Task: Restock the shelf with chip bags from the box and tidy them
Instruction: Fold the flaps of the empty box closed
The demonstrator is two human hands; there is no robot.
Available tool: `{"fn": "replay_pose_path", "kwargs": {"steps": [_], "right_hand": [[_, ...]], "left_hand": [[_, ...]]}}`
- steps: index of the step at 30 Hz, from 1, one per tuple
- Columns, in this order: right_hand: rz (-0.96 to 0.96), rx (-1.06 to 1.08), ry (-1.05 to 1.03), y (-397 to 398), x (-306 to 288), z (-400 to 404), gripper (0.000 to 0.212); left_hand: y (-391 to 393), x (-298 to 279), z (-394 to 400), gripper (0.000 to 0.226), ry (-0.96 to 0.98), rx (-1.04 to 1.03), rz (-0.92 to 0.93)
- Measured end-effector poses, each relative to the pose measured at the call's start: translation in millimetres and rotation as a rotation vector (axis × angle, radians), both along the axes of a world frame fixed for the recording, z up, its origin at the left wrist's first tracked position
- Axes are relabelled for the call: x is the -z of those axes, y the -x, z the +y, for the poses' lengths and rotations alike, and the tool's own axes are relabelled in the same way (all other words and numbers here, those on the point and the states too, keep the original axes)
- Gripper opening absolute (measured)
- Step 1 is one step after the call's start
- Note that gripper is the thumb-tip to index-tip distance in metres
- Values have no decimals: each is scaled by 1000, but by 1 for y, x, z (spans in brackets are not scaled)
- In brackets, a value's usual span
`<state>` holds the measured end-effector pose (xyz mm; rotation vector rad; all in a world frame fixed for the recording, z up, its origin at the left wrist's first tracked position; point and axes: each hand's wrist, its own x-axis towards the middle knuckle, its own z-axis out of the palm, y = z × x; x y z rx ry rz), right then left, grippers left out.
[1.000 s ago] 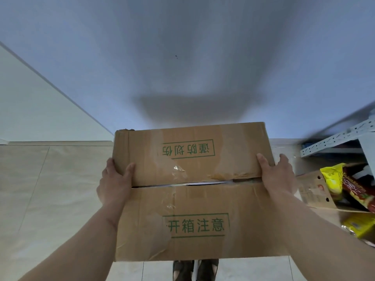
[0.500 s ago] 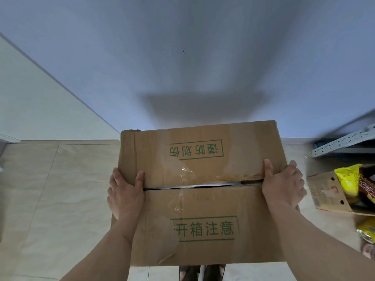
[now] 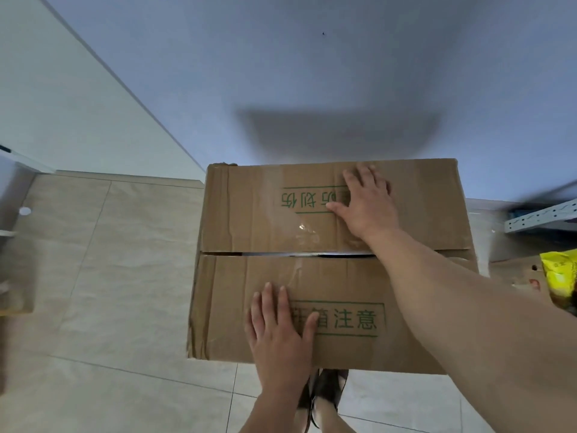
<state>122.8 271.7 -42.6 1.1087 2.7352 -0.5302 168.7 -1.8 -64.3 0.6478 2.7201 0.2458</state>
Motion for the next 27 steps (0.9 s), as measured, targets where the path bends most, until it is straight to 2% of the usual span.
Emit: {"fn": "replay_pose_path", "kwargs": {"steps": [4, 7, 10, 12, 13, 15, 17, 21, 27], "right_hand": [[-38, -84, 27, 24, -2, 4, 93], [-78, -111, 50, 36, -3, 3, 109], [-118, -93, 55, 44, -3, 3, 122], [-141, -77, 43, 44, -3, 3, 124], [-149, -74, 37, 43, -3, 2, 124], [-154, -79, 29, 40, -4, -2, 121], [-145, -81, 24, 37, -9, -7, 116], [-132, -25, 56, 19, -27, -18, 105], [-103, 104, 83, -37, -54, -53, 104]], "left_hand": [[-14, 2, -33, 118, -14, -419, -11], [-20, -2, -41, 138, -66, -765, -85], [-32, -8, -35, 135, -163, -1319, -383], [-46, -7, -25, 134, -409, -1569, -675], [-55, -5, -18, 128, -590, -1613, -850], [-64, -11, 1, 103, -869, -1575, -1168], [-64, -9, 14, 89, -959, -1566, -1243], [-67, -16, 7, 60, -893, -1573, -1223], [-86, -43, -37, 59, -775, -1499, -1214]]}}
